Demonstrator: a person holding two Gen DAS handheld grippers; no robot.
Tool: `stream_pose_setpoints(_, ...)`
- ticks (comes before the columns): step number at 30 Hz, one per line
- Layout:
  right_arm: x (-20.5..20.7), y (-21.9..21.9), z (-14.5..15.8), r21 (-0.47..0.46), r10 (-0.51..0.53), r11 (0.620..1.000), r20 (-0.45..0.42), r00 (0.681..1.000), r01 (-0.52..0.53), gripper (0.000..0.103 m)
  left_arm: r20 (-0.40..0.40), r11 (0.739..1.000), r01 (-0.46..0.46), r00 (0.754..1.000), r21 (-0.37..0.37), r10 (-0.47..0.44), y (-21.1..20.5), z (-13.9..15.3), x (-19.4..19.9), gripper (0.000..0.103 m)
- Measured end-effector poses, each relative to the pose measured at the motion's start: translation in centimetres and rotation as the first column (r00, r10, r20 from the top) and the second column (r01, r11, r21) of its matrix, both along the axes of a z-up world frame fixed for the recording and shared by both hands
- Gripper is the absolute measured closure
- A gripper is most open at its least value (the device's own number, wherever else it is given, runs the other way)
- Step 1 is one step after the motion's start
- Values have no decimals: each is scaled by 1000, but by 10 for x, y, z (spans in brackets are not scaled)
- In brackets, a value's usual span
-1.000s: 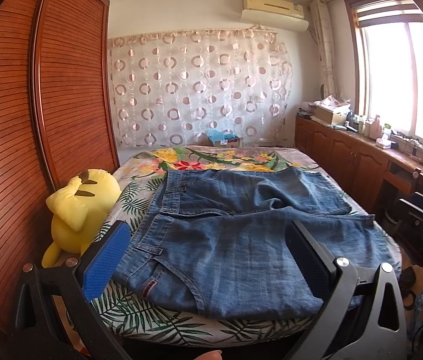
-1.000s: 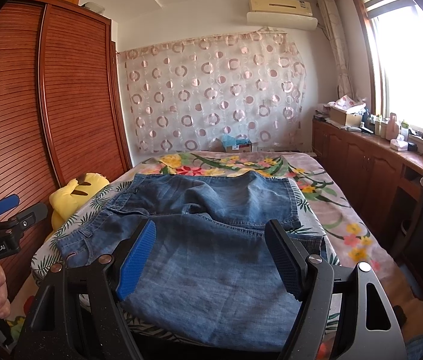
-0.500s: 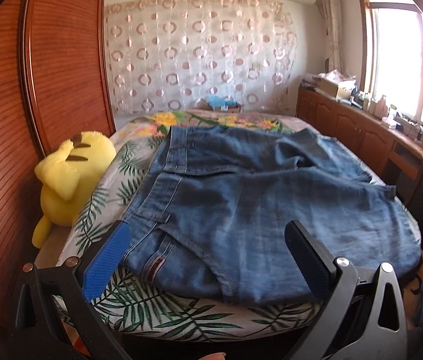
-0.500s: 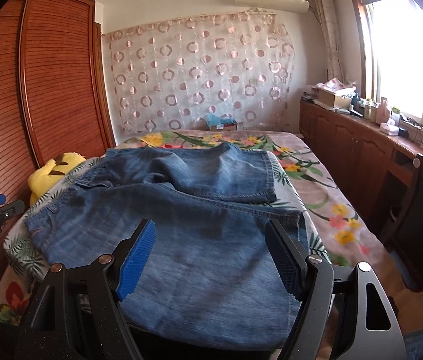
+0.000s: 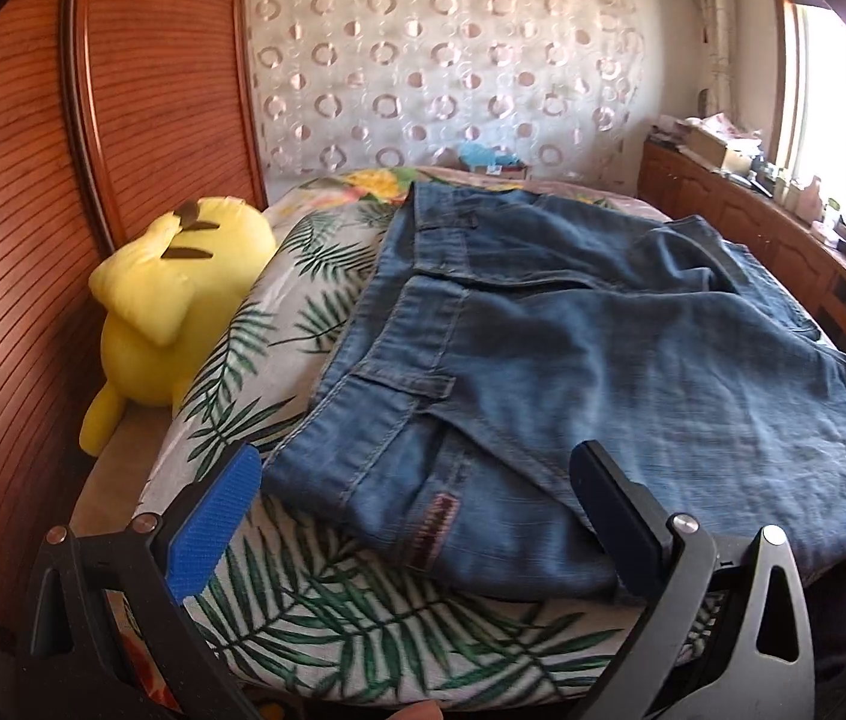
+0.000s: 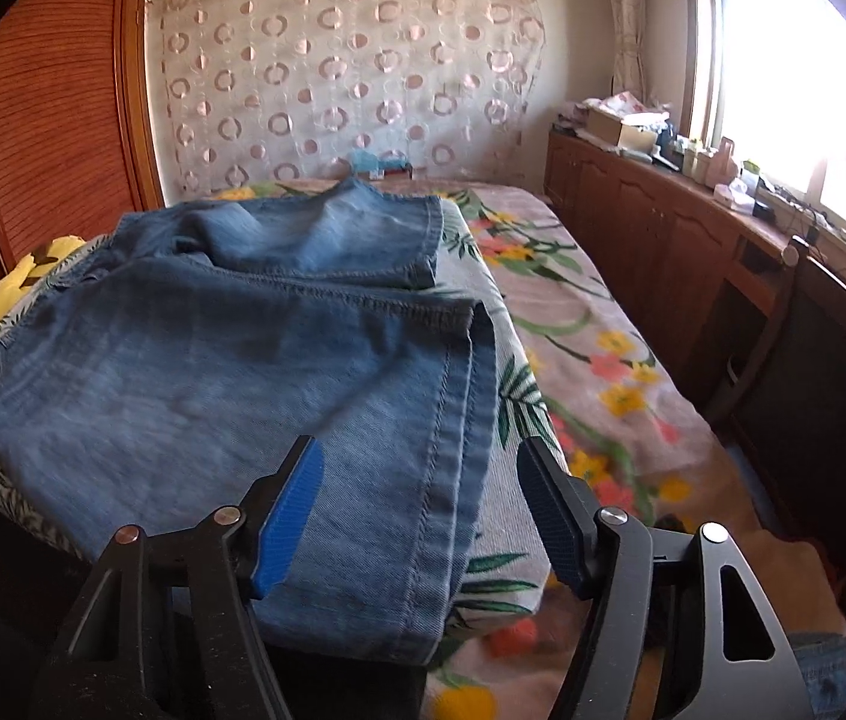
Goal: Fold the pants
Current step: 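Move the right gripper to the jeans leg hem and close on it, then lift the hem with the right gripper while the left gripper grasps the waistband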
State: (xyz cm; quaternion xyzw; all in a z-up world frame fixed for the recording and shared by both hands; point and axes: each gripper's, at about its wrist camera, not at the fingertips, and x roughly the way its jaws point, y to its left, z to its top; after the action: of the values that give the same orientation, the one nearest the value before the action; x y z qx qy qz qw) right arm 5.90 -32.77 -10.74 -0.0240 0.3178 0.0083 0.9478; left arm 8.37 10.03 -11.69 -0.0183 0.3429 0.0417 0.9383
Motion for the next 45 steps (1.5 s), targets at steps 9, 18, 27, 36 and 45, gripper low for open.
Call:
stream_pose_setpoints(9,6,0,6,27,19,1000,-123,992,-16,65,-56,1000,-28,998,-14,27,26,-12,4,0)
stream_pose_setpoints(18,6,-1,24,4,15,1000,-145,989,-15,74,-77,996,-74,995,-47,70,59,-15,11,13)
stream_pose_setpoints(27,22,-9,11,6,16,1000,-148,989,-15,74,-147,996,-68,987,-65,58,69,-35,25,22)
stream_pose_setpoints(36,36,-11,7,20,22,1000,-164,986,-19,74,-126,992,0,992,-125,-16,65,-36,24,56)
stream_pose_setpoints(45,33,-13,7,28,78,997,-129,989,-75,97,-95,994,40,994,-101,-49,60,-27,19,85)
